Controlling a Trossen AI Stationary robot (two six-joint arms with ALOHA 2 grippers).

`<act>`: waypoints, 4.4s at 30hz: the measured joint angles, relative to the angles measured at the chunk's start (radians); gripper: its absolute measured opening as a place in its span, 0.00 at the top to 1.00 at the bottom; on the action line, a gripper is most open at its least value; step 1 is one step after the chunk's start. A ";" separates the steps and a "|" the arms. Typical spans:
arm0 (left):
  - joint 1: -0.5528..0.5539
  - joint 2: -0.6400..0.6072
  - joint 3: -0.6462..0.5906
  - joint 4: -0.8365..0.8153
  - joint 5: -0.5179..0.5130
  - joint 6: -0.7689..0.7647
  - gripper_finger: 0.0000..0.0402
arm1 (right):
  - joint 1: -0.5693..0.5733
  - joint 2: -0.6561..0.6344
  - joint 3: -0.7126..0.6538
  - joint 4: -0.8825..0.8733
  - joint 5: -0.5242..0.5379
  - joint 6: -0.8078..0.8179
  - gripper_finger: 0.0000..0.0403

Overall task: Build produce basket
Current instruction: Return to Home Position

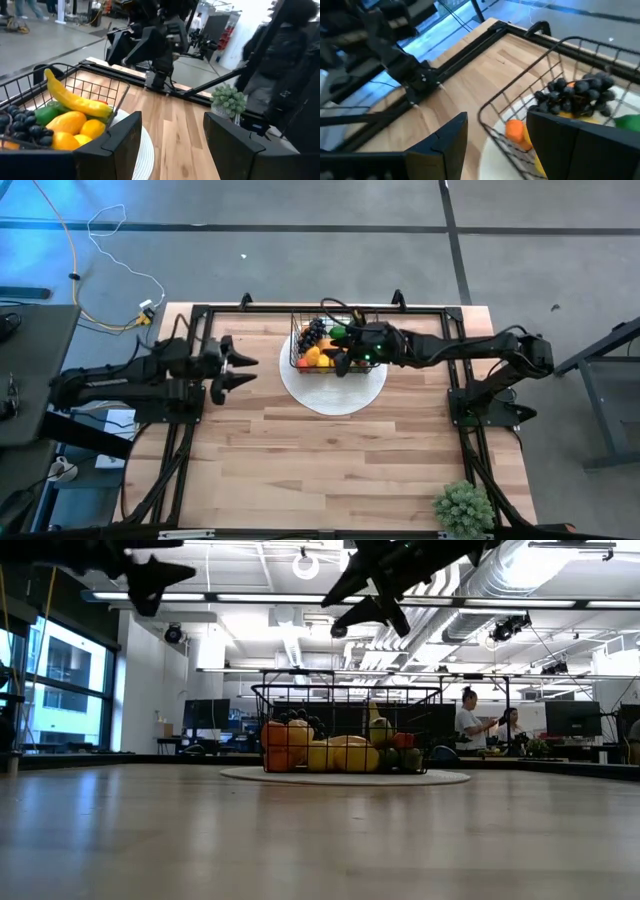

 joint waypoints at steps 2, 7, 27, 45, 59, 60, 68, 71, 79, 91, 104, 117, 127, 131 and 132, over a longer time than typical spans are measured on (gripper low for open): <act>-0.008 -0.072 -0.049 -0.002 0.000 0.000 0.50 | 0.012 0.000 0.000 0.017 0.000 0.011 0.54; -0.015 -0.235 -0.154 -0.001 0.002 -0.008 0.50 | 0.035 0.000 0.000 0.111 -0.001 -0.036 0.54; -0.014 -0.443 -0.407 0.048 0.011 -0.008 0.50 | 0.030 -0.413 0.000 -0.132 -0.032 -0.276 0.54; -0.014 -0.435 -0.407 0.050 -0.053 0.000 0.50 | 0.031 -1.155 -0.610 -0.070 -0.039 -0.331 0.54; -0.014 -0.435 -0.406 0.050 -0.053 0.000 0.50 | 0.031 -1.460 -0.866 -0.124 -0.047 -0.343 0.54; -0.014 -0.435 -0.406 0.049 -0.054 0.000 0.50 | 0.031 -1.455 -0.872 -0.115 -0.049 -0.343 0.54; -0.014 -0.435 -0.406 0.049 -0.061 0.000 0.50 | 0.032 -1.466 -0.953 -0.064 -0.062 -0.328 0.54; -0.014 -0.435 -0.406 0.049 -0.061 0.000 0.50 | 0.032 -1.466 -0.980 -0.050 -0.062 -0.299 0.54; -0.014 -0.435 -0.406 0.049 -0.061 0.000 0.50 | 0.032 -1.452 -1.016 -0.118 -0.081 -0.138 0.54; -0.014 -0.435 -0.406 0.049 -0.061 0.000 0.50 | 0.032 -1.448 -1.015 -0.126 -0.090 -0.066 0.54; -0.014 -0.435 -0.406 0.049 -0.061 0.000 0.50 | 0.032 -1.447 -1.015 -0.128 -0.090 -0.062 0.54; -0.014 -0.435 -0.406 0.049 -0.061 0.000 0.50 | 0.032 -1.447 -1.014 -0.128 -0.090 -0.062 0.54; -0.014 -0.434 -0.406 0.049 -0.061 0.000 0.50 | 0.032 -1.447 -1.014 -0.128 -0.090 -0.062 0.54; -0.014 -0.435 -0.406 0.049 -0.061 0.000 0.50 | 0.032 -1.447 -1.014 -0.128 -0.090 -0.062 0.54; -0.014 -0.434 -0.406 0.049 -0.061 0.000 0.50 | 0.032 -1.447 -1.014 -0.128 -0.090 -0.062 0.54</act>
